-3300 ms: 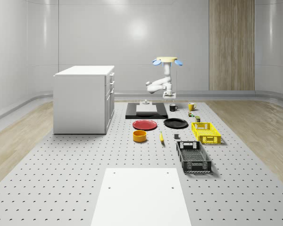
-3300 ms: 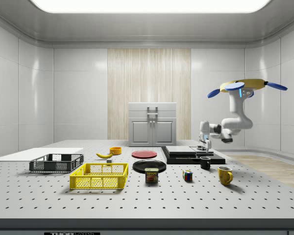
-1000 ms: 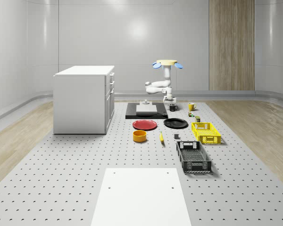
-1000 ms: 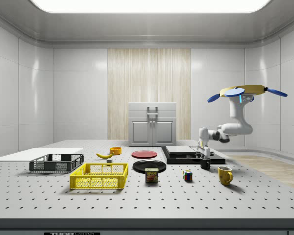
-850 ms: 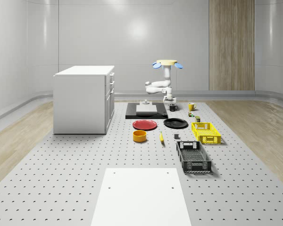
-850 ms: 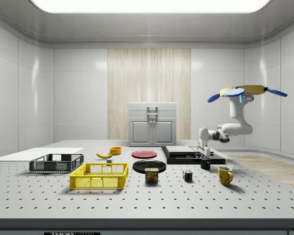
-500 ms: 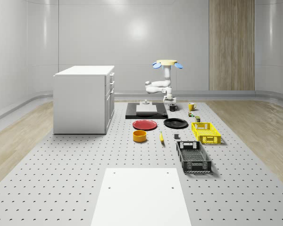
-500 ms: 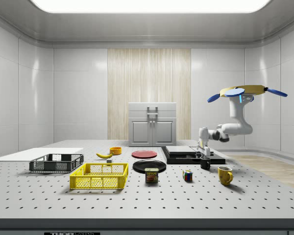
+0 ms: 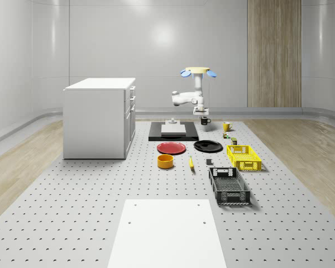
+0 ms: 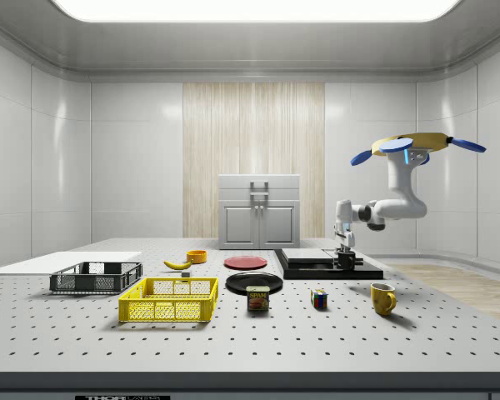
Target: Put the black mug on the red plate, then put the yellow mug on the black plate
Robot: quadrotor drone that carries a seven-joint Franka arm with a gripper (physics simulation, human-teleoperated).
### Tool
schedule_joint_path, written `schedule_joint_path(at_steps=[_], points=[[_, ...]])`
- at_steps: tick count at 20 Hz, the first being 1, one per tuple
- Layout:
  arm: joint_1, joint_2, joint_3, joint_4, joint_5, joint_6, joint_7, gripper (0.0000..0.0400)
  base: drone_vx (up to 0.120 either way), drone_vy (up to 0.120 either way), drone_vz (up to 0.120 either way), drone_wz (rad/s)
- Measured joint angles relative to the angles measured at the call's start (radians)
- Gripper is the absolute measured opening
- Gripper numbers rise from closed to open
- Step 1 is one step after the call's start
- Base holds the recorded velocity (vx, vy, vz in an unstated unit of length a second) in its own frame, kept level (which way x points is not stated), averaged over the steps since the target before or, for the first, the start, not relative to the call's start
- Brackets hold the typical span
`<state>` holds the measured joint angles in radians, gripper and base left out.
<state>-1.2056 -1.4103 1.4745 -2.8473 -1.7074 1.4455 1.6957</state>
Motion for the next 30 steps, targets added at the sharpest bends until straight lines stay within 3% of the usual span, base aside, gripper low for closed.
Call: schedule_joint_path(at_steps=[30], points=[[-0.011,-0.104,0.051,0.001,0.079,0.085,0.011,0.0110,0.120,-0.120,0.000,0.000]])
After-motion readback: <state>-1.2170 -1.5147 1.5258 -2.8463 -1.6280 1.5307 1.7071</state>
